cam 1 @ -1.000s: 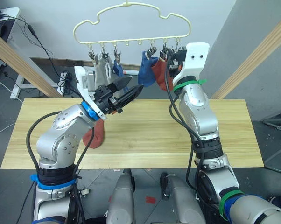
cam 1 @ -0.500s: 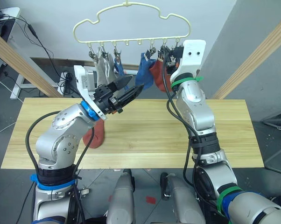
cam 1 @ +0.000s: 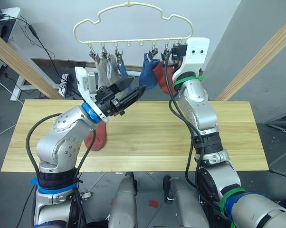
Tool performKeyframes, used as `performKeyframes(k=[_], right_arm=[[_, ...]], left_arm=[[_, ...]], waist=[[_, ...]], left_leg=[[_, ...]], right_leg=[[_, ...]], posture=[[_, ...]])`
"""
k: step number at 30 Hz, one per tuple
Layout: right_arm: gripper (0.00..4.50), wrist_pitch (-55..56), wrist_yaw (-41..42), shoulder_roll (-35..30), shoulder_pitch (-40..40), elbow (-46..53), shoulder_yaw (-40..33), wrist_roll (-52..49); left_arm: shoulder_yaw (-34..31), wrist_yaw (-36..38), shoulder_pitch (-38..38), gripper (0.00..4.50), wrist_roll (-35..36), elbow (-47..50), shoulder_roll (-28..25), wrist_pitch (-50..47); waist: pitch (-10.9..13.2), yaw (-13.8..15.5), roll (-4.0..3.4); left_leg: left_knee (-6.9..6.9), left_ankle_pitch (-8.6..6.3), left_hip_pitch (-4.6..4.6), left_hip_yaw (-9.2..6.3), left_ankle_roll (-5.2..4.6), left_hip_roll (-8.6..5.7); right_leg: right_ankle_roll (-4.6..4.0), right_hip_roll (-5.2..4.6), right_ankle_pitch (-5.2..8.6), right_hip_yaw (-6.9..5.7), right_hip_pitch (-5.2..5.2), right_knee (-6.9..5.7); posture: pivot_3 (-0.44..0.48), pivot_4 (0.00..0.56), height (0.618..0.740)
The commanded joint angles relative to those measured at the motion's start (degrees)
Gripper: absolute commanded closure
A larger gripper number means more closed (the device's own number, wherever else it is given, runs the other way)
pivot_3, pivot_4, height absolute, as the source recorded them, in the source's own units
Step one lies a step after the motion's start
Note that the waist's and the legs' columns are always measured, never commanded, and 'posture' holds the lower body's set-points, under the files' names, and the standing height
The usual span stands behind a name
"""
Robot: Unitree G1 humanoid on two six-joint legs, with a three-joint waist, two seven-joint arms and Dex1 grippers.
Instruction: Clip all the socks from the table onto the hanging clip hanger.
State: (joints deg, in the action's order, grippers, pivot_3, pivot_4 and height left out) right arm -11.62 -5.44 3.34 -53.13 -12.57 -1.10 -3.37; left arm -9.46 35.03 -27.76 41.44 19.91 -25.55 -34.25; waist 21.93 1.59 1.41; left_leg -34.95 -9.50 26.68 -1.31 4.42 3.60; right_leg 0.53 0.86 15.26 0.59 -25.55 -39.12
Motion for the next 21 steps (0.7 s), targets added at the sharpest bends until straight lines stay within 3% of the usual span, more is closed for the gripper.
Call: performKeyframes(k=[1, 5, 10, 13, 16, 21], right_arm=[[4.48, 1.7, 0.4, -0.2, -1.6, 1.1, -0.3, 0.1], [4.48, -1.0, 3.5, -1.7, -2.1, 1.3, -1.2, -2.2], [4.48, -12.0, 13.8, -10.4, -2.0, 4.2, -2.3, -6.8], [4.50, -15.8, 17.2, -14.3, -1.5, 6.5, -2.5, -8.5], [4.50, -19.4, 19.5, -16.6, -1.0, 8.2, -2.6, -9.6], [4.50, -23.9, 19.6, -17.4, 0.3, 10.0, -3.5, -10.7]], left_arm=[[-0.7, -0.2, 0.5, 1.54, 0.3, 3.0, -0.3, 1.6], [-2.0, -2.5, 2.8, 1.54, -1.4, 1.3, -1.0, 1.1], [-4.7, -9.7, 11.1, 1.54, -12.0, -8.3, -4.7, 3.1], [-6.0, -8.0, 13.3, 0.95, -14.4, -15.3, -6.4, 6.3], [-4.3, -5.9, 12.2, 0.02, -18.4, -22.9, -8.8, 9.4], [0.6, -2.0, 3.4, 0.02, -25.3, -40.1, -10.5, 15.3]], waist=[[0.0, 0.0, 0.00], [0.0, 0.0, 0.00], [0.0, -0.1, -0.04], [0.0, 0.1, -0.05], [0.0, 0.9, -0.05], [0.0, 2.1, -0.05]], left_leg=[[0.00, 0.00, 0.00, 0.00, 0.00, 0.00], [0.00, 0.00, 0.00, 0.00, 0.01, 0.00], [0.03, -0.07, -0.10, 0.05, -0.13, 0.02], [0.05, -0.08, -0.11, 0.03, -0.14, 0.04], [0.04, -0.08, -0.09, 0.00, -0.14, 0.01], [0.03, -0.07, -0.07, 0.01, -0.15, -0.04]], right_leg=[[0.00, 0.00, 0.00, 0.00, 0.00, 0.00], [0.00, 0.00, 0.00, 0.00, 0.00, 0.00], [-0.01, -0.04, 0.00, 0.08, 0.00, -0.05], [0.00, -0.04, 0.01, 0.05, 0.00, -0.04], [0.03, -0.04, 0.03, 0.00, 0.01, -0.02], [0.07, -0.02, 0.05, -0.03, 0.01, 0.00]], posture=[[0.182, 0.394, 0.740], [0.176, 0.397, 0.740], [0.173, 0.411, 0.740], [0.169, 0.411, 0.740], [0.162, 0.412, 0.740], [0.167, 0.413, 0.740]])
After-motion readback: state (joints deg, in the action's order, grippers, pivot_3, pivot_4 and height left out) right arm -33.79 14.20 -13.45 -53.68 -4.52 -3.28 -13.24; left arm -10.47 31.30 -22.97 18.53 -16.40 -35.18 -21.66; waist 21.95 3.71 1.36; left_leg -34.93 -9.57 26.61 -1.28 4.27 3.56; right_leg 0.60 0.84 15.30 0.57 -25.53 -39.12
